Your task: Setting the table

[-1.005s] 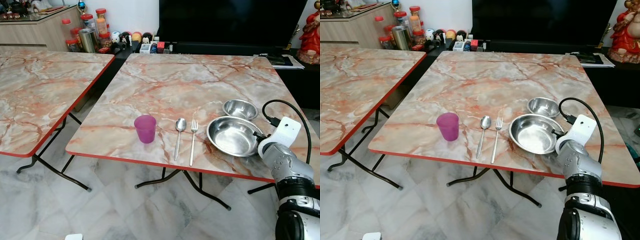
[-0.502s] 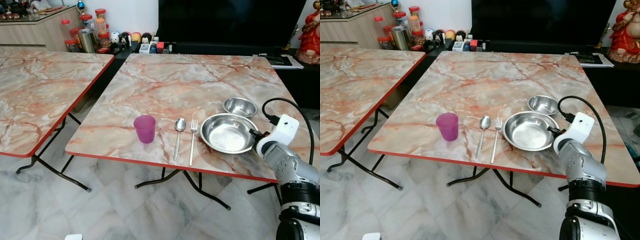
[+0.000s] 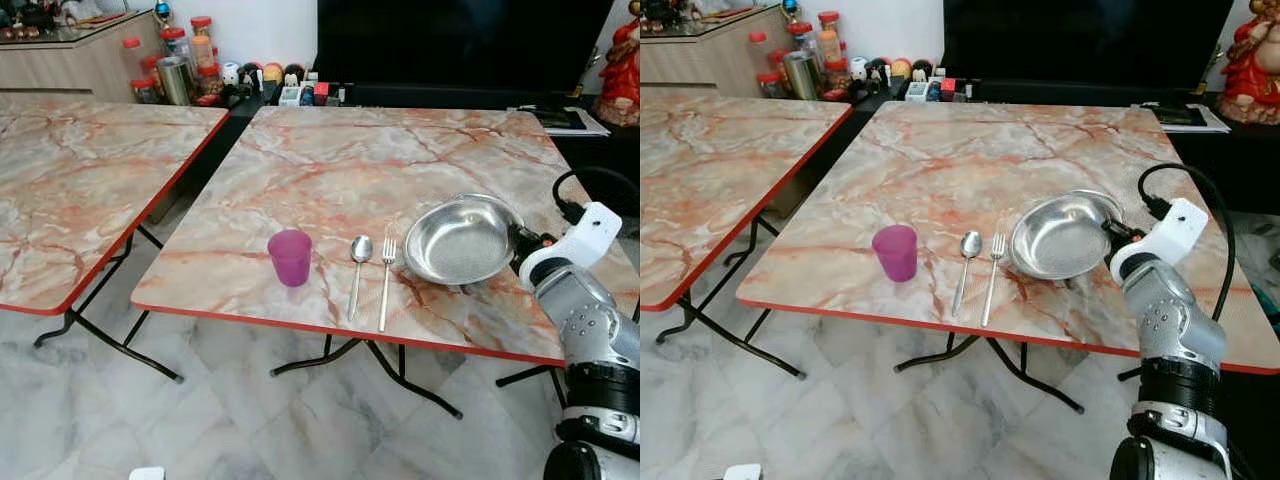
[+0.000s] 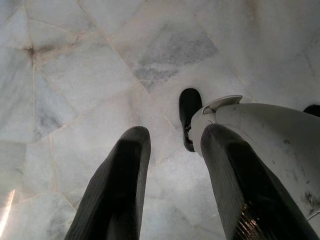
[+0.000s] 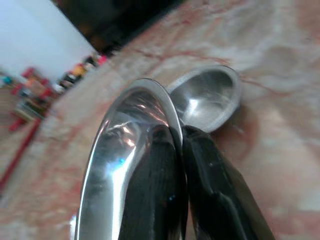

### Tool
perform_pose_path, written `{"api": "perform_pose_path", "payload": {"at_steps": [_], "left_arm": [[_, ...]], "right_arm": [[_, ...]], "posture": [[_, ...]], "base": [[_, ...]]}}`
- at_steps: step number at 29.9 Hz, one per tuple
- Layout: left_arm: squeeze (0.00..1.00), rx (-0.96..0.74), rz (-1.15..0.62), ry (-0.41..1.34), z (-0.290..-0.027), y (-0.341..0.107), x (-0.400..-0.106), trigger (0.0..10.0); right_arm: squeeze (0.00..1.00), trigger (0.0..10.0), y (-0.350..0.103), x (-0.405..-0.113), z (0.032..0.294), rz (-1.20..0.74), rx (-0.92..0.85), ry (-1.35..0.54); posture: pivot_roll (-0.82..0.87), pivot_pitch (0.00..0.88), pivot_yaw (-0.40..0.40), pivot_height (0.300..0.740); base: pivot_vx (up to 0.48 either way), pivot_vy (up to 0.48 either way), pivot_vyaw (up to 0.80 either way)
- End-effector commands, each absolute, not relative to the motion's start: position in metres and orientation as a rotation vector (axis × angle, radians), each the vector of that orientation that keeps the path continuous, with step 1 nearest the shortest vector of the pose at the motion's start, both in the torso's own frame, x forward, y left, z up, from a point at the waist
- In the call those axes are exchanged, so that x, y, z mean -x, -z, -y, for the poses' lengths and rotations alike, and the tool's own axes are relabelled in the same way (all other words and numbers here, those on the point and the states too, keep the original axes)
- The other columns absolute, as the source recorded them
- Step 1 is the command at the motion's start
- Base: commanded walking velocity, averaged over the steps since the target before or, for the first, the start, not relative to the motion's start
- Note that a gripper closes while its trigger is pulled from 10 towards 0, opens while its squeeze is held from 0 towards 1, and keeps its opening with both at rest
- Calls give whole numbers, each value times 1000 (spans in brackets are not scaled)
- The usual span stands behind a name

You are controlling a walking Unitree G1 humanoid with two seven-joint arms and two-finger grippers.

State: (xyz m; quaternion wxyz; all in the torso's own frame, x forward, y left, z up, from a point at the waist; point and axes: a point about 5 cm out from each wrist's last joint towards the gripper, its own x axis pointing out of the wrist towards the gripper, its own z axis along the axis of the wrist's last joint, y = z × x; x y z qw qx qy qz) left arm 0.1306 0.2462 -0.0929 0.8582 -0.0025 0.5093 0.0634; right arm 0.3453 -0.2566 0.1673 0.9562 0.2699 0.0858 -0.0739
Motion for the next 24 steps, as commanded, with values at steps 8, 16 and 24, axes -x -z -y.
{"api": "perform_pose_path", "payload": {"at_steps": [8,16,24], "left_arm": [[0,-33,-1061,-149,-253,91,-131,10000],[0,-23,-1029,-214,-255,90,-131,10000],[0,-21,-1031,-224,-255,90,-130,10000]], "right_arm": [[0,10000,-215,-354,247,92,-634,78],[0,10000,-235,-359,247,282,-772,146],[0,10000,-239,-361,246,332,-768,186]], "posture": [[-30,0,37,732],[-20,0,31,732],[-16,0,31,732]], "base": [[0,0,0],[0,0,0],[0,480,0]]}}
